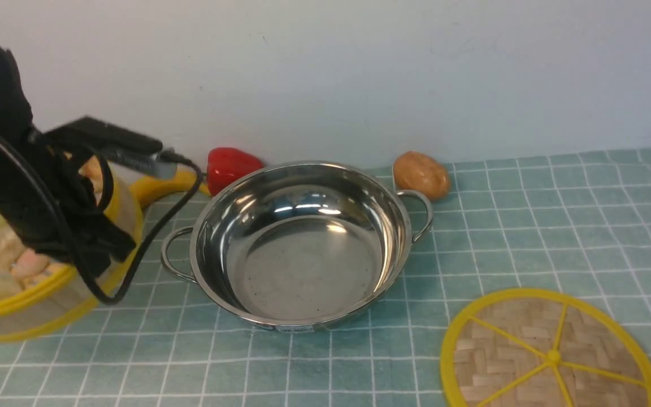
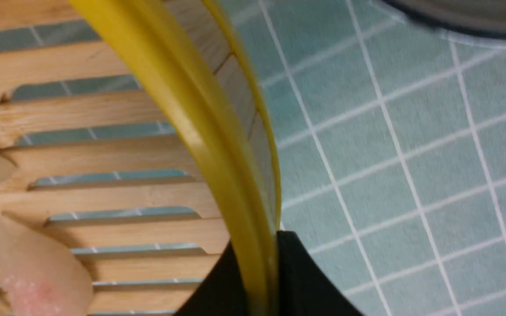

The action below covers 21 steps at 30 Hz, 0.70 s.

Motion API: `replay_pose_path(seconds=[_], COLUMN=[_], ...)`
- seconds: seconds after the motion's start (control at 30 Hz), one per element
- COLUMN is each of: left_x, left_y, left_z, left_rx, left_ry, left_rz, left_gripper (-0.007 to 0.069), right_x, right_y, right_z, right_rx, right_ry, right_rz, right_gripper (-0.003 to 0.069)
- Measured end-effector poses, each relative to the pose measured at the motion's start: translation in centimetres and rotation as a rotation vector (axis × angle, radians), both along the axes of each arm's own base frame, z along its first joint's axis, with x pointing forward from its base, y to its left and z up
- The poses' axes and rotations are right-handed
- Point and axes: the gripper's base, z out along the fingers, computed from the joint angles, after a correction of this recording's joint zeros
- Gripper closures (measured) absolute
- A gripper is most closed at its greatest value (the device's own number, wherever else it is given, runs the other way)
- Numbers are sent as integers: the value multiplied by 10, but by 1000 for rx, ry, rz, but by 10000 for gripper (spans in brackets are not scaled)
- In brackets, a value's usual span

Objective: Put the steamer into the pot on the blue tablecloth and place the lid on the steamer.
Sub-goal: 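Grasp the rim of the steamer basket holding the buns with the left gripper, then place the bamboo steamer basket with dumplings into the steel pot with the left gripper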

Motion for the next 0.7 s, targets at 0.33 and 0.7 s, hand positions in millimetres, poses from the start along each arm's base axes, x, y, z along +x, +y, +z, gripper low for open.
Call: replay_pose_path(seconds=[0.33,0.7], left_x=[13,22], left_y=[-102,-177], left_z=[49,-22], left_rx=[24,67], left_ry=[-191,3], left_rz=[-556,-888], left_gripper=[592,592], right_x=[0,0], right_y=[0,0], right_z=[0,0], right_rx=[0,0], right_ry=[0,0], right_rz=[0,0], right_gripper=[416,416])
